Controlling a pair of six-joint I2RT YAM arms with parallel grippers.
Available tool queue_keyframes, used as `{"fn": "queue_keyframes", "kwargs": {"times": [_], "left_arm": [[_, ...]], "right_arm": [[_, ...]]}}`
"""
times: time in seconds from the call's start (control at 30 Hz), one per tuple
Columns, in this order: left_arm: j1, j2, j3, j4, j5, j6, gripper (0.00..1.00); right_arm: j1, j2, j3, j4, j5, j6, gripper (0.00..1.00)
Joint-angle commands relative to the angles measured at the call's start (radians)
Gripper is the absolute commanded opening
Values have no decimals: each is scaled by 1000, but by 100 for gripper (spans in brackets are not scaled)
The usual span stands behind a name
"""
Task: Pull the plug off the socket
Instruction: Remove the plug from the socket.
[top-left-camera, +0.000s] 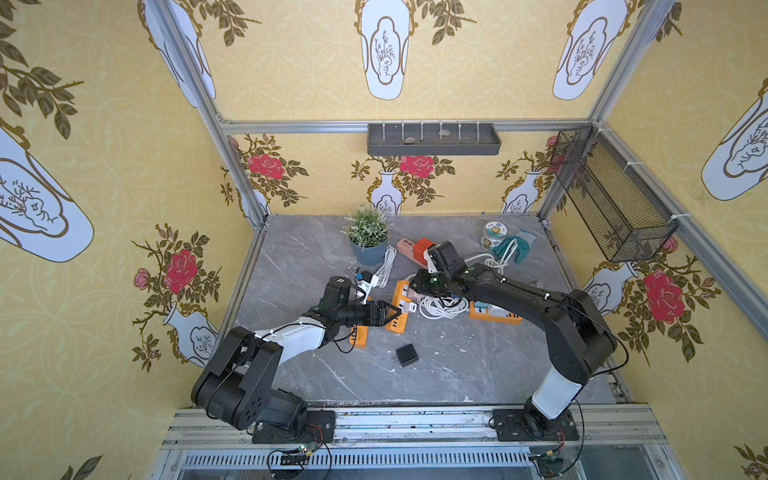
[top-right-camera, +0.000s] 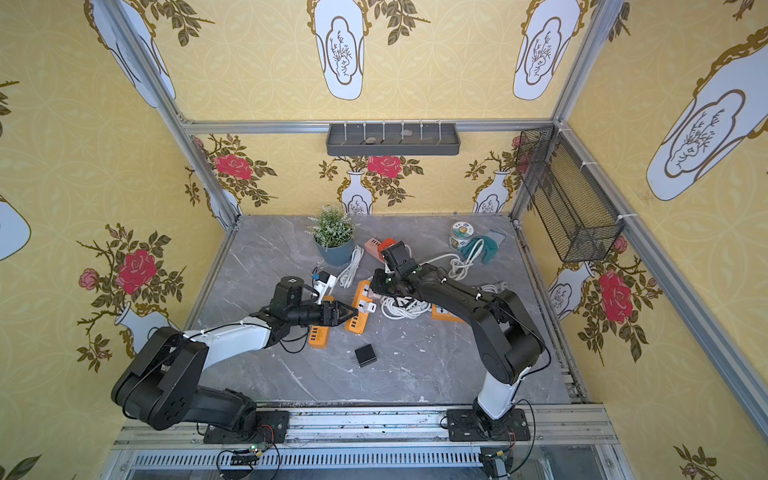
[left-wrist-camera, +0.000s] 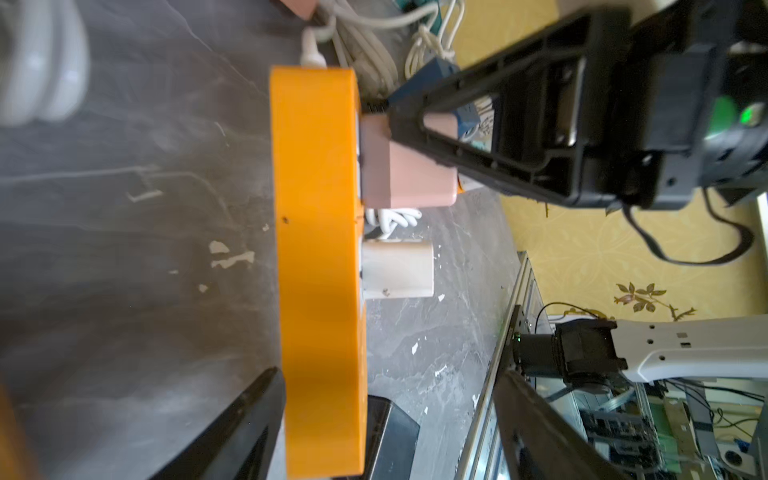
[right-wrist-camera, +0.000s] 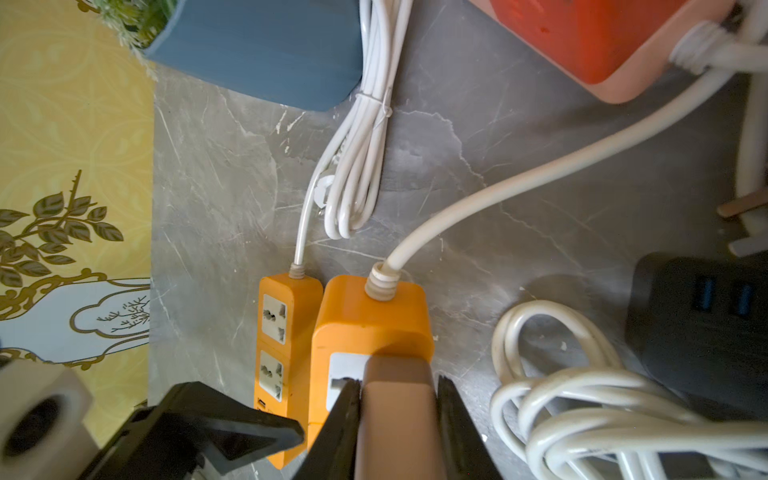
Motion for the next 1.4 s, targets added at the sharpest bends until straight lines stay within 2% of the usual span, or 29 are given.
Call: {"fn": "queue_keyframes", "kwargs": {"times": [0.0,0.3,0.53,0.63,0.77,0.87,0.93,1.03,1.1,1.23,1.37], "left_arm": [[-16,41,29,-108,-50,75,82],[-16,90,76,-163,-117,88,75],[-20,160,126,-149,-11,27,48],[-20,158,116,-125,-37,-22,30],[-20,184,134,-172,-82,-70,17],[-16,220,169,-254,-103,-70,14],[-9,240,179,-289,-110,-70,13],[7,245,173,-341,-147,-58,12],[16,244,171,-362,-162,-51,12],[17,259,191,-380,-153,-27,11],[13,245,192,-269,-36,-11,11]], "right_arm": [[1,-13,-6,134,-94,-10,14],[-1,-15,-12,144,-112,-9,13],[-1,-6,-12,156,-125,-6,13],[-4,1,-9,140,-122,-4,13],[12,37,48,89,-95,14,14],[27,103,169,-60,-44,12,14],[-9,112,176,-98,-58,9,12],[-108,29,33,8,-154,33,11],[-138,-46,-66,118,-209,39,11],[-72,-124,-149,228,-188,67,11],[-19,-153,-135,219,-149,69,12]]}}
